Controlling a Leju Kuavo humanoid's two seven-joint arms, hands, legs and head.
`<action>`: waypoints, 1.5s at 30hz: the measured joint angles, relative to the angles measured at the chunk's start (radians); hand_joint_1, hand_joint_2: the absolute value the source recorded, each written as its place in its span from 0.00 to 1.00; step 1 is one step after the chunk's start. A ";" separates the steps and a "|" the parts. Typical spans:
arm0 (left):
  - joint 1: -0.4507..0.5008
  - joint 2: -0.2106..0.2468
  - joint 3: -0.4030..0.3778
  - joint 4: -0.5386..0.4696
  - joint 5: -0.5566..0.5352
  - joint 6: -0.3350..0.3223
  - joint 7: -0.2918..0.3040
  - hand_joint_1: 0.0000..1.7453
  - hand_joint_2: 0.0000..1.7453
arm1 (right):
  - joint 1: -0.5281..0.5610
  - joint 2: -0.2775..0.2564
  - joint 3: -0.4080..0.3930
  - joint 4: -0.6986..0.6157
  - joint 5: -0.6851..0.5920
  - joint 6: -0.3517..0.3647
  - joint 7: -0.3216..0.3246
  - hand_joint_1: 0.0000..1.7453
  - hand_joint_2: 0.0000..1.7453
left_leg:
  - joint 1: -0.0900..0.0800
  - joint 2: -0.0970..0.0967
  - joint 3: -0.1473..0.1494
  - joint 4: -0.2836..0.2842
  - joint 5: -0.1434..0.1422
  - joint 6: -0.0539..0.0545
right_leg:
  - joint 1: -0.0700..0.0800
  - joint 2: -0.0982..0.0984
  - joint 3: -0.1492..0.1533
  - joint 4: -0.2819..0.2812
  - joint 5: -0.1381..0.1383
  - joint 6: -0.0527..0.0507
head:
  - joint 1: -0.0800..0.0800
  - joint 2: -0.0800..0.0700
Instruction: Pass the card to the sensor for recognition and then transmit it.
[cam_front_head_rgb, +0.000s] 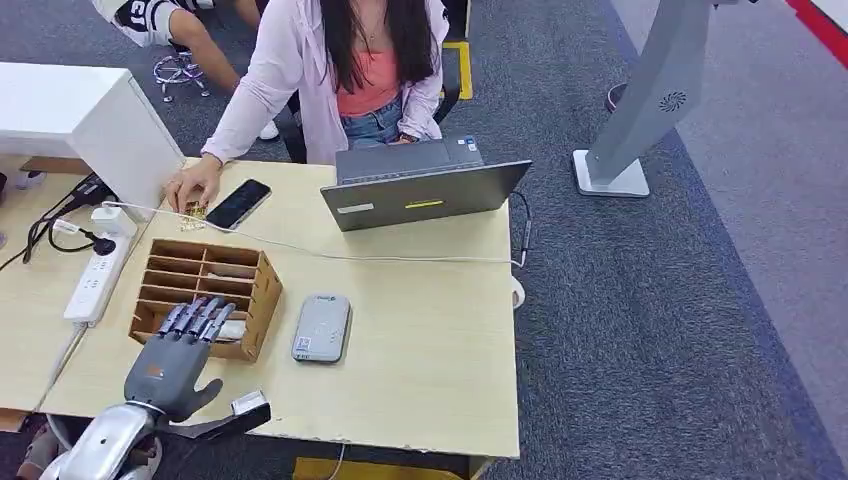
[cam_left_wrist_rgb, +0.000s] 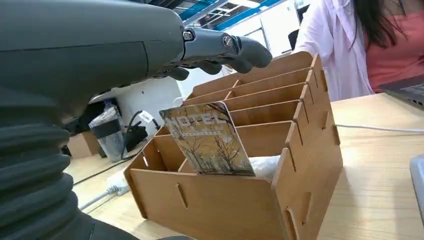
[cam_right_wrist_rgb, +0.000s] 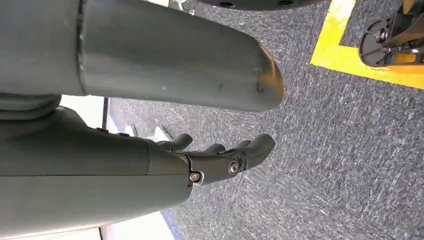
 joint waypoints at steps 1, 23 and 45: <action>0.000 0.000 0.000 0.000 0.000 0.000 0.000 0.00 1.00 | 0.000 0.000 0.000 0.000 0.000 0.000 0.000 0.00 0.00 | 0.000 0.000 0.000 0.000 0.000 0.000 | 0.000 0.000 0.000 0.000 0.000 0.000 | 0.000 0.000; 0.001 -0.011 0.016 0.005 -0.008 0.000 0.000 0.00 1.00 | 0.000 0.000 -0.002 0.000 0.007 0.000 0.000 0.00 0.00 | 0.000 0.000 0.000 0.000 0.000 0.000 | 0.000 0.000 0.000 0.000 0.000 0.000 | 0.000 0.000; 0.015 -0.060 0.066 0.005 -0.092 0.053 0.074 0.00 1.00 | 0.000 0.004 -0.011 0.000 0.024 -0.001 0.004 0.00 0.00 | 0.000 0.000 0.000 0.000 0.000 0.000 | 0.000 0.000 0.000 0.000 0.000 0.000 | 0.000 0.000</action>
